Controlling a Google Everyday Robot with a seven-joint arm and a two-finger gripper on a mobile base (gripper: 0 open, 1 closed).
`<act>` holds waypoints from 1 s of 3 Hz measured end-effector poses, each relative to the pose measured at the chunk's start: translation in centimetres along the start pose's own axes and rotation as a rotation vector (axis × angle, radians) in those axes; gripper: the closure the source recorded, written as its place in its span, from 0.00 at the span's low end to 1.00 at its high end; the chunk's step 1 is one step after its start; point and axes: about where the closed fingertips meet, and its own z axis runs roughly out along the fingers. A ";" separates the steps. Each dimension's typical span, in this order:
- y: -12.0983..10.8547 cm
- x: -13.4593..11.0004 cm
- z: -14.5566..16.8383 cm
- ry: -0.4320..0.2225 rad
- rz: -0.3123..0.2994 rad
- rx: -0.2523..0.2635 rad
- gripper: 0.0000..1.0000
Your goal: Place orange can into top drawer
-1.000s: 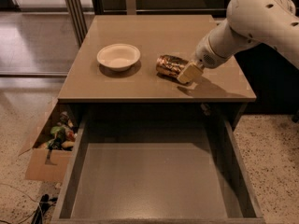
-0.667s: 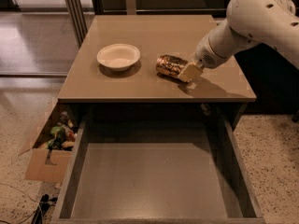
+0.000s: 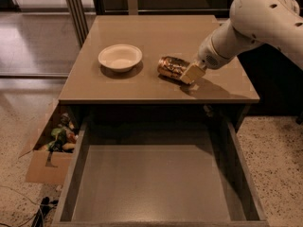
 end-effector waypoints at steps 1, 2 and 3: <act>0.0 -0.1 -0.5 0.002 -0.008 -0.005 1.00; -0.3 0.8 -3.1 -0.009 0.003 0.018 1.00; 0.1 2.4 -6.2 -0.028 0.021 0.049 1.00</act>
Offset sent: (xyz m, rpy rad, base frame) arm -0.0328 -0.0525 0.0477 0.0112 -0.0509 -0.0486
